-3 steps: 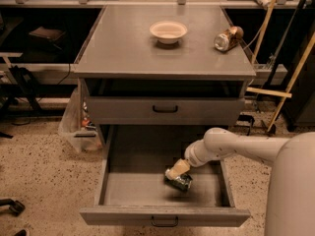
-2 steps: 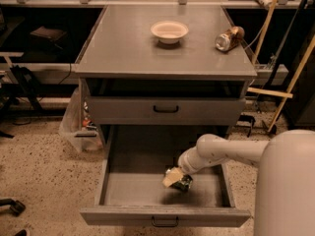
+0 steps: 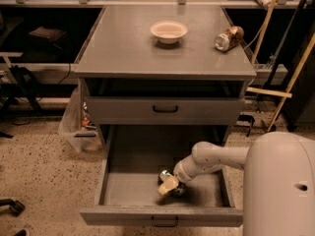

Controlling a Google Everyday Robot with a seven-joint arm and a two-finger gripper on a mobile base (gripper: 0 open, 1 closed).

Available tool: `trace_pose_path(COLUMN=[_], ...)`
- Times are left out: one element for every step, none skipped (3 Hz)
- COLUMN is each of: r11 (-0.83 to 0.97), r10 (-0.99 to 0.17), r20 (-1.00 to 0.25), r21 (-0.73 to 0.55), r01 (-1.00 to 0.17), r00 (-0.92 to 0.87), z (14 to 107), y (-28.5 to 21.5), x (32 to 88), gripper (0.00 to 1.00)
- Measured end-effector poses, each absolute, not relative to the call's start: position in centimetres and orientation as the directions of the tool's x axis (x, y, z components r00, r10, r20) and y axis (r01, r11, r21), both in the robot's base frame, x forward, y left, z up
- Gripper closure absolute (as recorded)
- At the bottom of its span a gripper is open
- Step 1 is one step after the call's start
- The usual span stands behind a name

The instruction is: Pick green can from middle drawer and place on counter

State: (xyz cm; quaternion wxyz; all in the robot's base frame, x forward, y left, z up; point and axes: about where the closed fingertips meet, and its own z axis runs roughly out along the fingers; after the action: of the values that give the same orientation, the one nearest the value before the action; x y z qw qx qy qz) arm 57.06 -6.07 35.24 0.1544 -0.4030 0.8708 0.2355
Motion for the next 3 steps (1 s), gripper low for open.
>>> trace_pose_path(r11=[0.564, 0.564, 0.564], r10=[-0.629, -0.629, -0.629], r20=[-0.459, -0.459, -0.459], r21=[0.286, 0.286, 0.286], r01=[-0.775, -0.775, -0.775], r00=[-0.628, -0.628, -0.628], z=[35.24, 35.25, 36.05], y=[-6.07, -6.07, -6.07], x=[57.06, 57.06, 57.06], gripper=[0.19, 0.42, 0.65])
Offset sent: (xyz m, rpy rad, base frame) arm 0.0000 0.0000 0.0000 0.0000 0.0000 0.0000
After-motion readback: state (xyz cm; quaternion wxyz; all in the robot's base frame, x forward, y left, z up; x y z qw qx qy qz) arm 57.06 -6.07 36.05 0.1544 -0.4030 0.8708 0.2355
